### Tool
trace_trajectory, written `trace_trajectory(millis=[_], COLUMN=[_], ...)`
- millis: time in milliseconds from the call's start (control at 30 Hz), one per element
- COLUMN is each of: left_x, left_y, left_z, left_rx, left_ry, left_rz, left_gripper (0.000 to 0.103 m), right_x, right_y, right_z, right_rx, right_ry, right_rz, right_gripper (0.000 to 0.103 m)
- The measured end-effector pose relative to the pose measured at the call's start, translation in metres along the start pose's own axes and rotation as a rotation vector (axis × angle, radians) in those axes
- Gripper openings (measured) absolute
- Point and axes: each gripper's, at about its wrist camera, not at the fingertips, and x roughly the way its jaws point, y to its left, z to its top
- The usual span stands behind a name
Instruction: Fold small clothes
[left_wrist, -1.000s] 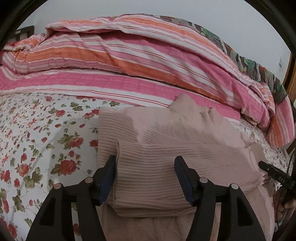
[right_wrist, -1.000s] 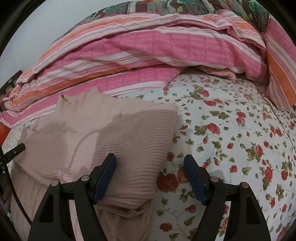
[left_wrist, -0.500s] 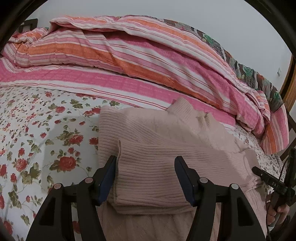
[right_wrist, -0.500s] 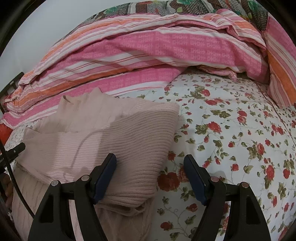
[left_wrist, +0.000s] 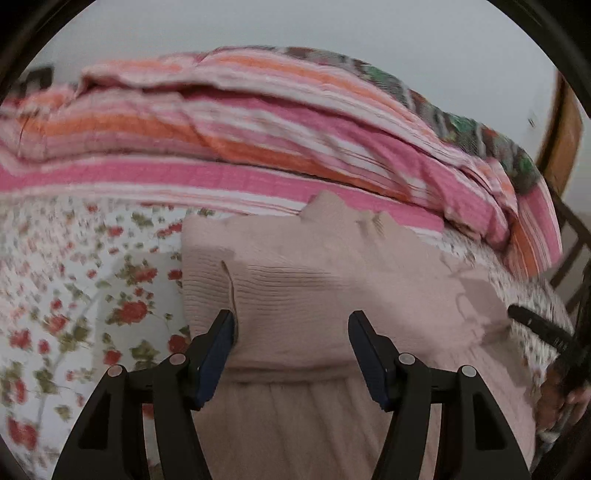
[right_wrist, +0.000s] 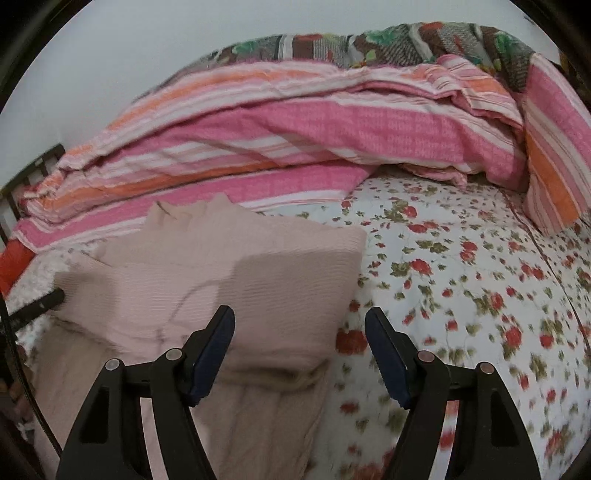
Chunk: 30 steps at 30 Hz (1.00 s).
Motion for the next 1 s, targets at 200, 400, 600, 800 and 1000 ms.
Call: trace_trajectory(millis=[200,400,600,800,1000], left_x=[-0.044,-0.089,-0.117,-0.127,-0.123], left_y=[0.005,0.011,0.018,0.01,0.006], left_z=[-0.011,-0.064,-0.123,-0.154,-0.16], left_rx=[-0.024,-0.021,-0.075,-0.051,-0.063], left_ry=[-0.005,0.011,0.052,0.074,0.075], left_rz=[0.003,0.028,-0.01,-0.024,0.008], left_gripper=[0.061,0.069,0.071,0.071,0.065], right_x=[-0.068,-0.097,-0.115,-0.121,-0.112], right_y=[-0.01,-0.027,-0.015,-0.001,0.014], right_z=[-0.037,-0.089,-0.133,-0.163,-0.182], right_rx=[-0.052,0.006,0.019,0.018,-0.038], right_ry=[-0.036,0.08,0.068,0.045,0.024], right_rz=[-0.062,-0.025,0.06,0.12,0.073], right_gripper=[0.072,0.043,0.043,0.049,0.049])
